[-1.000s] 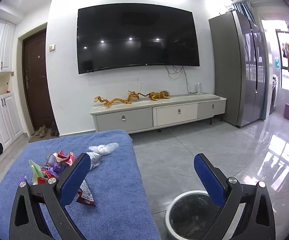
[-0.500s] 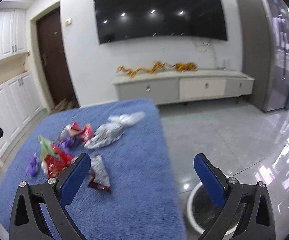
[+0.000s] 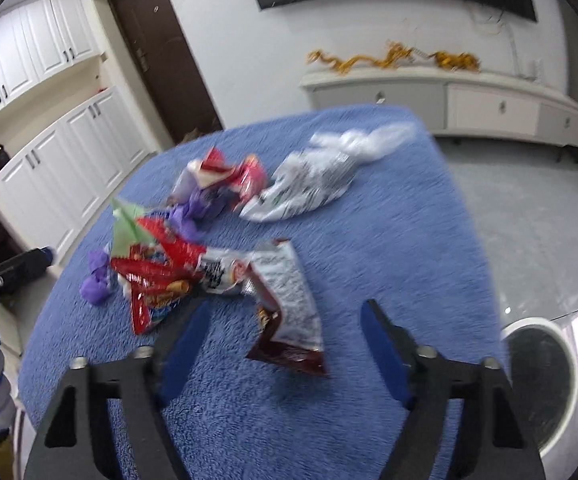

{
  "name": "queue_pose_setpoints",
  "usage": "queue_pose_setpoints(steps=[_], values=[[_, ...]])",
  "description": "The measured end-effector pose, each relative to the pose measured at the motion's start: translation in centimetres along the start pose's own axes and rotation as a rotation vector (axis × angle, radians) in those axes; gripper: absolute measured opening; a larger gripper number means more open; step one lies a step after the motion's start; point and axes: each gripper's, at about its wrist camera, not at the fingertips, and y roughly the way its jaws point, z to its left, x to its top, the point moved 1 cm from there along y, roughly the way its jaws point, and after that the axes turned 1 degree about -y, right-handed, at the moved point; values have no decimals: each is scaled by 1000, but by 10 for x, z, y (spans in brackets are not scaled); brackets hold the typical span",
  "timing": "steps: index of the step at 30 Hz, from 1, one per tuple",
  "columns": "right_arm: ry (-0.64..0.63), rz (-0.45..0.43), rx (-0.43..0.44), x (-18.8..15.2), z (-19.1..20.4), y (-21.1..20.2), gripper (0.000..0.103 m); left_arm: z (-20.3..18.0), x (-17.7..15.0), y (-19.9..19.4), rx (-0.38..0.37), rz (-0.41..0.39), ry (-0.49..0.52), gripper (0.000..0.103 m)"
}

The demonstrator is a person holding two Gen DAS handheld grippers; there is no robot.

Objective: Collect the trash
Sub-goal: 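Reach both grippers toward the pile of wrappers on the blue rug, then grasp the red chip bag with the left gripper while the right grasps the brown printed bag, then carry both bags over the bin and open both grippers to drop them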

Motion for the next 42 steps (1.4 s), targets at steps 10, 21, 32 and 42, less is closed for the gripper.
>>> queue_pose_setpoints(steps=[10,21,32,42], values=[[48,53,50,-6,-19,11,36,-36,3,64,13,115,71,43],[67,6,68,-11,-17,-10,32,-30,-2,50,15,77,17,11],[99,-103,70,-14,-22,-67,32,-46,3,-5,53,-36,32,8],[186,-192,19,-25,-66,-112,32,-71,17,-36,81,-100,75,8]])
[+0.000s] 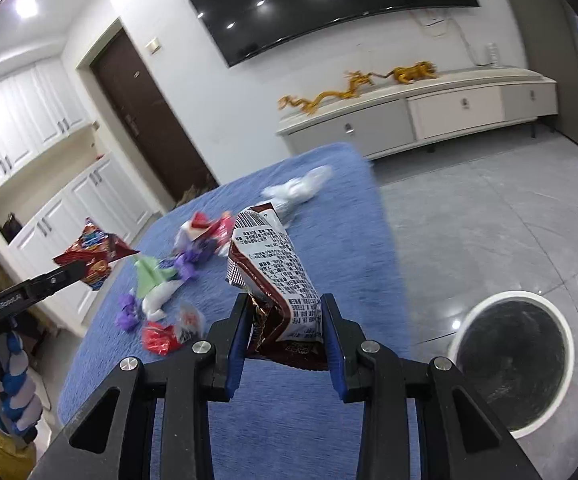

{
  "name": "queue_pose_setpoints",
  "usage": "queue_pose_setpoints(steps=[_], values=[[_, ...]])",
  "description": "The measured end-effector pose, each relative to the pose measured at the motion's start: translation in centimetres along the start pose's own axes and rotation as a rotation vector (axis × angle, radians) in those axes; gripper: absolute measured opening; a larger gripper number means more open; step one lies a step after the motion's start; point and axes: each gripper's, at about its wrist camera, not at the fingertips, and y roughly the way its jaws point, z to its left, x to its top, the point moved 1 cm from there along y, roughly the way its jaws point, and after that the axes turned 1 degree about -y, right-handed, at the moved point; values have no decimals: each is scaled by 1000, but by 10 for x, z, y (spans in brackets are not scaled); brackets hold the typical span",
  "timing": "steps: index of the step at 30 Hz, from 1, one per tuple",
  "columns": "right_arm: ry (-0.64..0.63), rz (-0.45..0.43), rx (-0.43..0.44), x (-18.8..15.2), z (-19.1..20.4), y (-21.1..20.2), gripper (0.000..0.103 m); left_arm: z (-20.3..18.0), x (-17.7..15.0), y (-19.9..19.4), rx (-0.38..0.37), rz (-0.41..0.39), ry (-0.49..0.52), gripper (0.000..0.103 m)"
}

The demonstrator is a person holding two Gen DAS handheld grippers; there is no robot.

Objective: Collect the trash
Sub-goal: 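Carry both bags over the bin and open both grippers to drop them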

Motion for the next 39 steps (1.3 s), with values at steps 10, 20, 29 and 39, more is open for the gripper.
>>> queue_pose_setpoints(steps=[10,20,29,39], values=[[163,-56,-195,-15,-107,-40,32,-132,6,60,-163,92,219,8],[357,53,-293,-54,-211,-21,32,-249,-5,151,-303,255,355,9],[452,152,-367,-86,-267,-2,54,-310,-25,218,-433,398,385,20],[488,183,-412,-94,-281,-5,58,-312,-30,232,-464,430,360,51]])
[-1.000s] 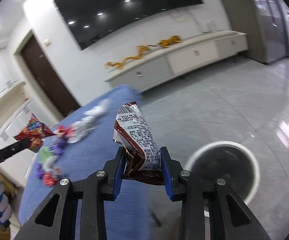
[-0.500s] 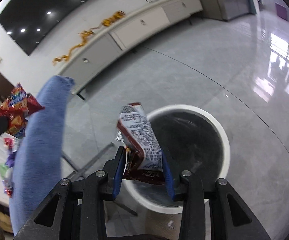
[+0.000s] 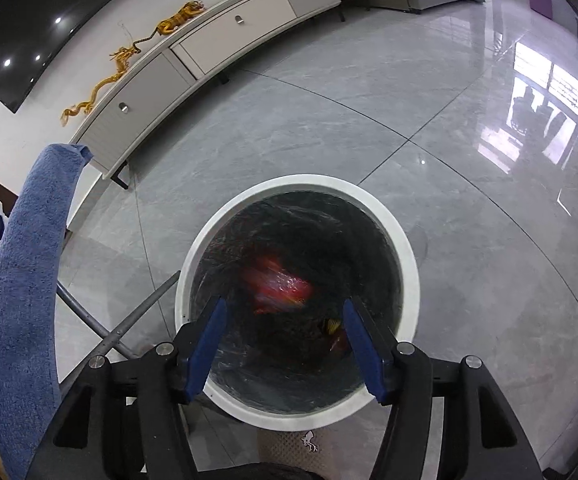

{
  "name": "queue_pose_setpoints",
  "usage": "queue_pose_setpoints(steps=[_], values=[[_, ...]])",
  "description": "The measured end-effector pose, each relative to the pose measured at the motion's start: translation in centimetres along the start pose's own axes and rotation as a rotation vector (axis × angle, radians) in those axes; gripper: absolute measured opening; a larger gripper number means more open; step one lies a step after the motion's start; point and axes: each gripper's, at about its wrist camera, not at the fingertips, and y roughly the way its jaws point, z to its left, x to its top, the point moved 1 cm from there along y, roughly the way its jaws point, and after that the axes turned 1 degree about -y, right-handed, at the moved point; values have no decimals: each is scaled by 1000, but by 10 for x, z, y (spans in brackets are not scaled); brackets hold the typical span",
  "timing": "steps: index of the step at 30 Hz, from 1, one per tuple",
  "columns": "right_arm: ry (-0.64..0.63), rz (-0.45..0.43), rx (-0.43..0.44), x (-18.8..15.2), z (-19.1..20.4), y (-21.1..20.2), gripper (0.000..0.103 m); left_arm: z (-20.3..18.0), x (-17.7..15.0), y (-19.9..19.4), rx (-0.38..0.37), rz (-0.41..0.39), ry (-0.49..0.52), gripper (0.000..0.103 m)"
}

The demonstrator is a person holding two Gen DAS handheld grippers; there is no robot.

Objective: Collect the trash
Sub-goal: 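Carry both bags over the bin and open both grippers to drop them, then return both grippers to the table and grasp the purple wrapper with the left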

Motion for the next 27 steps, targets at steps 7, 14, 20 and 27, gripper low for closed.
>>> queue_pose_setpoints(steps=[7,14,20,27], values=[[-24,-56,-8,1,12,-30,58,-6,-8,-39,58,-105,17,51],[-125,-146,-5,1,53,-74,58,3,-34,-98,127,-225,18,51],[-202,-195,9,-4,96,-107,58,22,-69,-146,158,-236,6,51],[-289,-201,17,-14,144,-126,58,66,-116,-199,229,-296,-77,51]])
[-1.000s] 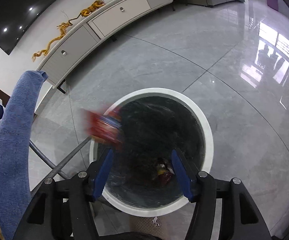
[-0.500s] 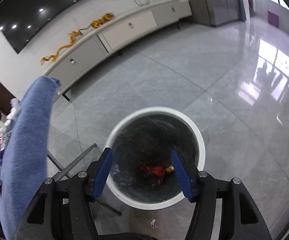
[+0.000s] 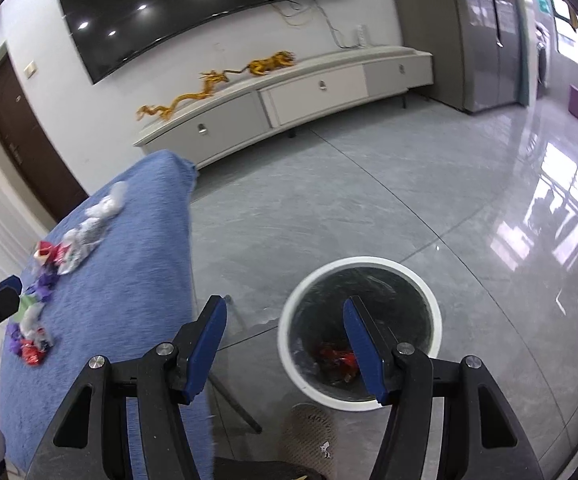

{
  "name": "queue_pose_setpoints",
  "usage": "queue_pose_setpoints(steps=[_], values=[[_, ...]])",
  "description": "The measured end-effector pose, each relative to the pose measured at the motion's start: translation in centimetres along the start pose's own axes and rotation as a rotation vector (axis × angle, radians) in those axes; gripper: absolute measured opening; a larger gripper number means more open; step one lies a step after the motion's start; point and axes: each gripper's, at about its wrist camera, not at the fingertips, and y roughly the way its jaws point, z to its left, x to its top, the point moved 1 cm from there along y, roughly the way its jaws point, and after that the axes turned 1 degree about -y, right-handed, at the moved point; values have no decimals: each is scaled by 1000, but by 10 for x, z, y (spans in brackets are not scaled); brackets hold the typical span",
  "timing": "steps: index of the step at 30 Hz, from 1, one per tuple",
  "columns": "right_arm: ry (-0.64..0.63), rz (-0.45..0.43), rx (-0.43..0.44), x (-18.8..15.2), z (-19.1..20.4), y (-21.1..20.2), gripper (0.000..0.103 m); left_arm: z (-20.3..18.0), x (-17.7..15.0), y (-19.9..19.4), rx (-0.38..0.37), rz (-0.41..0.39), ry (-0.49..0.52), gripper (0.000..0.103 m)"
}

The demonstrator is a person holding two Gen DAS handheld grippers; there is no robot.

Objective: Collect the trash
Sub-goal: 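Return both grippers to the table and grasp the purple wrapper with the left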

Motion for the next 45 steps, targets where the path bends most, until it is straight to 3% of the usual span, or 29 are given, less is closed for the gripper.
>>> queue_pose_setpoints(steps=[9,16,20,30,41,45], values=[[-156,23,109,4,94,-6,58,89,-43,-55,124,-56,-139,51],[-229,120,262,-13,168,17,58,185,-80,-84,281,-62,-313,51],[-265,195,337,-29,209,37,58,225,-92,-86,314,-45,-403,51],[-322,311,417,-51,266,73,59,260,-91,-62,309,-23,-452,51],[-333,331,421,-54,281,94,58,277,-96,-35,299,7,-487,50],[-338,328,428,-55,286,100,41,277,-97,-28,302,19,-479,43]])
